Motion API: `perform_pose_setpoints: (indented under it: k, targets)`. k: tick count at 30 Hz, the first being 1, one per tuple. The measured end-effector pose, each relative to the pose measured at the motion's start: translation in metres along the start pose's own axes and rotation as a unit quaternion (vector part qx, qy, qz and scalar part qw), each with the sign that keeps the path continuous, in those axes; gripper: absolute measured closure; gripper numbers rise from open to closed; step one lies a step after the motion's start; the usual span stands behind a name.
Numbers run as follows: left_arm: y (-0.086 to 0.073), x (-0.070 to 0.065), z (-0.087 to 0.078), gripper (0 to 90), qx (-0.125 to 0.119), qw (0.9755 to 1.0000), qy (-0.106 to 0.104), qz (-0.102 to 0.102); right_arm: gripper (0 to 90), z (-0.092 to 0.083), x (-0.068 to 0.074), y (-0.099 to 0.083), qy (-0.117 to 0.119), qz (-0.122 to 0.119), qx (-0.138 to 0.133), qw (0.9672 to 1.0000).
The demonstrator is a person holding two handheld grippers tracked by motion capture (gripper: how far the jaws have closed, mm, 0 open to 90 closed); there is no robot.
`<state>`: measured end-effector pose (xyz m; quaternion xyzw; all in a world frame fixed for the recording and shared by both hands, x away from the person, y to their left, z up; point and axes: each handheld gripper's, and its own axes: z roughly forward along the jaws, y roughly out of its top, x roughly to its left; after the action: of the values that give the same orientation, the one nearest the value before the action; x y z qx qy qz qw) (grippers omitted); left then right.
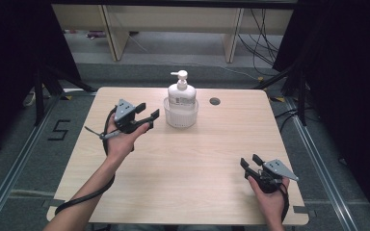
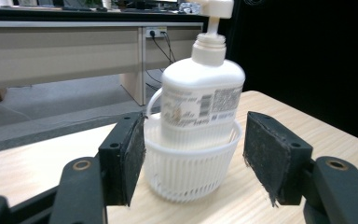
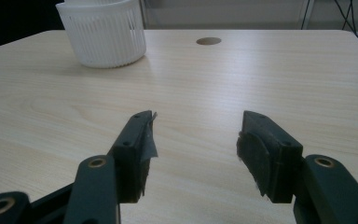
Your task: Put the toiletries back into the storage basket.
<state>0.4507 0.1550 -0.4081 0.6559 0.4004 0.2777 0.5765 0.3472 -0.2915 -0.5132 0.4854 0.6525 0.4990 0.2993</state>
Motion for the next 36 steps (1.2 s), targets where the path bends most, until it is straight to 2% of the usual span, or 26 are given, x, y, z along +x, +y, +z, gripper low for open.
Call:
perform_pose_setpoints:
  k: [1,2,4,5,6,7,9,16,27,30,32,36]
  targets:
    - [-0.002,0.001,-0.003,37.6,-0.002,1.0000,0.002,0.000,45.3,0.000,0.000,0.000,0.006,0.001,0.008,1.0000]
    - [-0.005,0.004,-0.007,37.6,0.000,1.0000,0.005,0.003,45.3,-0.001,0.000,0.001,-0.004,-0.001,0.010,0.9999]
    - [-0.011,0.006,-0.014,37.5,0.004,1.0000,0.006,0.001,45.3,-0.001,-0.001,0.000,-0.005,0.002,0.009,0.9999]
    - [-0.013,0.007,-0.016,37.5,0.005,1.0000,0.007,0.000,45.2,0.000,0.000,0.000,0.002,0.015,0.003,0.9999]
    - [-0.016,0.008,-0.020,37.5,0.007,0.9999,0.009,0.001,45.3,-0.001,-0.001,0.000,0.000,0.013,0.009,0.9999]
    - [-0.019,0.009,-0.023,37.5,0.007,0.9999,0.011,0.000,45.4,0.000,-0.001,0.000,0.004,0.007,-0.002,1.0000]
    - [-0.025,0.012,-0.030,37.2,0.009,0.9999,0.013,-0.001,45.4,-0.001,-0.001,0.000,-0.006,0.000,0.008,0.9999]
    - [-0.045,0.020,-0.054,37.1,0.020,0.9994,0.027,-0.001,45.4,-0.001,-0.001,0.000,-0.006,0.000,0.009,0.9999]
    - [-0.073,0.032,-0.080,37.1,0.029,0.9981,0.053,-0.009,45.5,-0.002,0.000,0.001,-0.008,0.002,0.011,0.9999]
    - [-0.082,0.035,-0.087,37.1,0.039,0.9974,0.060,-0.009,45.5,-0.001,-0.001,0.000,-0.008,0.000,0.009,0.9999]
    - [-0.087,0.036,-0.090,36.9,0.043,0.9971,0.062,-0.010,45.4,-0.002,0.003,0.000,-0.007,0.020,0.015,0.9997]
    - [-0.099,0.041,-0.097,36.9,0.044,0.9965,0.070,-0.014,45.4,-0.002,0.001,0.000,-0.006,0.010,0.012,0.9999]
